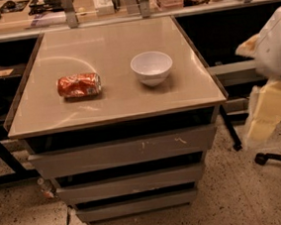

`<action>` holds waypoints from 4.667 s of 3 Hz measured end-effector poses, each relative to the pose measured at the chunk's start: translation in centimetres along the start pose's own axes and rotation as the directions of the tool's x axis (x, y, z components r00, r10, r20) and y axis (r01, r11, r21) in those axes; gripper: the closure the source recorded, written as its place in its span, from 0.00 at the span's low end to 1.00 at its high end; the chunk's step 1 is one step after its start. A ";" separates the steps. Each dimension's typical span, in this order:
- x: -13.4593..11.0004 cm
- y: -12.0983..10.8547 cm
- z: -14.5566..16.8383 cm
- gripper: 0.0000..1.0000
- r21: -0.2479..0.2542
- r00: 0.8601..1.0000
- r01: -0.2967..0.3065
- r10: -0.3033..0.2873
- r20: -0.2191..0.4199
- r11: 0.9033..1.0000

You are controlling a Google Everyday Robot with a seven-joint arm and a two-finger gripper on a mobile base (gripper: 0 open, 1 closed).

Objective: Open top drawer

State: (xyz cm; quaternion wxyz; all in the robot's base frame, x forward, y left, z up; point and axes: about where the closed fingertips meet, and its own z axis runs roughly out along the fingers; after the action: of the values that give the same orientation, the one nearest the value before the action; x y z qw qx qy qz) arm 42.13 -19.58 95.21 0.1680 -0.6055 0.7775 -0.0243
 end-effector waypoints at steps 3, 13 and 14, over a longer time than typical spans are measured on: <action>-0.8 5.7 9.1 0.00 -0.163 1.000 -0.022 0.025 0.016 0.986; -4.1 5.7 28.2 0.00 -0.195 0.990 -0.121 0.134 0.053 0.973; -4.1 2.6 29.0 0.00 -0.166 0.993 -0.091 0.101 0.057 0.982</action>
Offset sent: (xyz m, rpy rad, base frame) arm -0.0331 0.0559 -0.1418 0.0981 0.2504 0.0252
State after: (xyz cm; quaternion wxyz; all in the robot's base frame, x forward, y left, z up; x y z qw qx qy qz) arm 48.98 -10.18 68.20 0.1442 -0.5795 0.7993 0.0676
